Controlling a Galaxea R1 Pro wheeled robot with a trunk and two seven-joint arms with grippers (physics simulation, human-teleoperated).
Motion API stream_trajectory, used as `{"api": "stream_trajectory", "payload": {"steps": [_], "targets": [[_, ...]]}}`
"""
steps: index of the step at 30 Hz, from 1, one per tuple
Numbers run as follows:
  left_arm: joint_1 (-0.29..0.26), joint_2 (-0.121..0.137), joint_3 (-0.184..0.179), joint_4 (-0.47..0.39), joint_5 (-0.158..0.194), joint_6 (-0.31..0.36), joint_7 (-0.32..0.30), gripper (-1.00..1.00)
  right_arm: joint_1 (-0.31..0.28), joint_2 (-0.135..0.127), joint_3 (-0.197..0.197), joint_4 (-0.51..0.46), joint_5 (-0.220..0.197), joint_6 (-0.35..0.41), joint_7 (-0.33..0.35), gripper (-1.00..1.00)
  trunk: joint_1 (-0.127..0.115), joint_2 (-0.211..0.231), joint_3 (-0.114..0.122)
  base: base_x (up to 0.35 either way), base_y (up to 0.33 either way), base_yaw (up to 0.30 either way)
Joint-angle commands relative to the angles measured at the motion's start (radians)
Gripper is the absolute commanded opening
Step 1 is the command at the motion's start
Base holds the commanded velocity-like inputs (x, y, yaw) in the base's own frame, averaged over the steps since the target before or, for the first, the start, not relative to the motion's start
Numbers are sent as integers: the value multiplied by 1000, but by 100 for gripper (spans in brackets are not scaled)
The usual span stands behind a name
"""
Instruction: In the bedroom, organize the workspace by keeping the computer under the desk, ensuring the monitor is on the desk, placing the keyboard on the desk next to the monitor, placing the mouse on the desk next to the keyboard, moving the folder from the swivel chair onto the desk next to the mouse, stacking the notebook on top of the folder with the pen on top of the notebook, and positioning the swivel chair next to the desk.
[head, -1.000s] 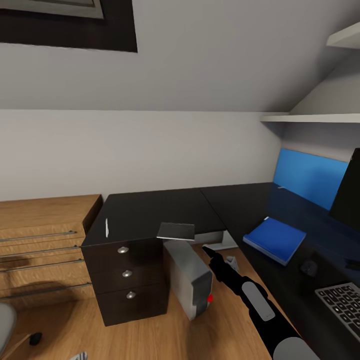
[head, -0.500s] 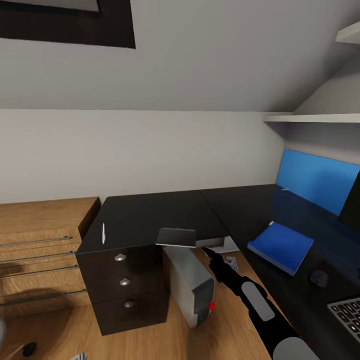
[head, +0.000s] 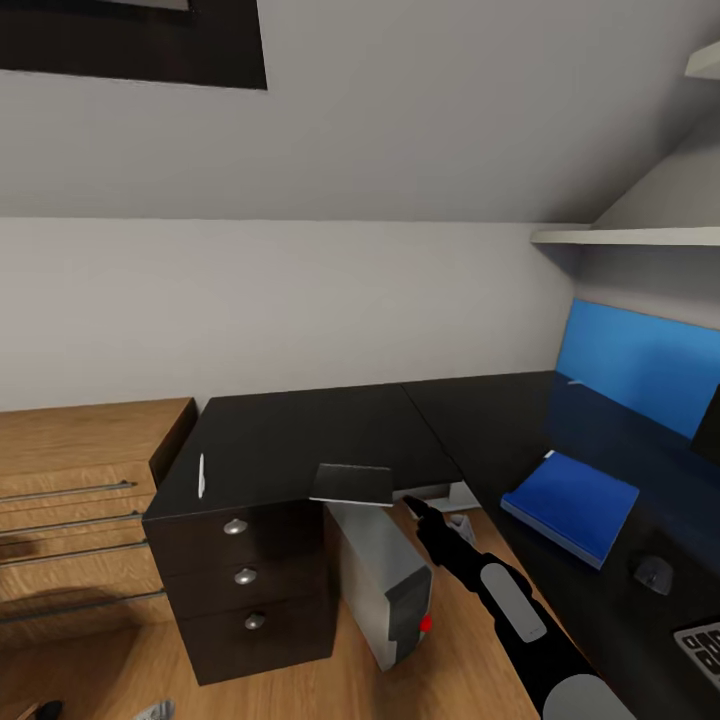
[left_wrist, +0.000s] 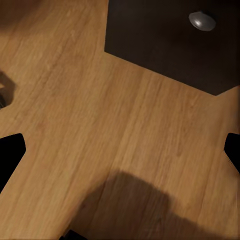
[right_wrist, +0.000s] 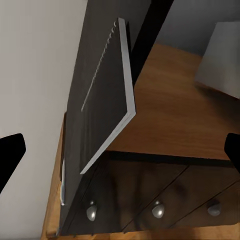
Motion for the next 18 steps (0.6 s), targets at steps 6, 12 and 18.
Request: {"api": "stream_trajectory", "payload": {"steps": [6, 12, 18], "targets": [[0, -1, 0, -21, 11, 4, 8, 100, -1, 5, 0, 1, -5, 2, -13, 100, 15, -28, -13, 7, 0, 0], [0, -1, 0, -21, 11, 5, 8, 100, -1, 7, 0, 1, -5, 2, -14, 100, 15, -28, -13, 0, 0, 0], [0, 1, 0, -18, 11, 4, 7, 100, -1, 8, 0, 1, -5, 2, -15, 100, 15, -28, -13, 0, 0, 0]]}}
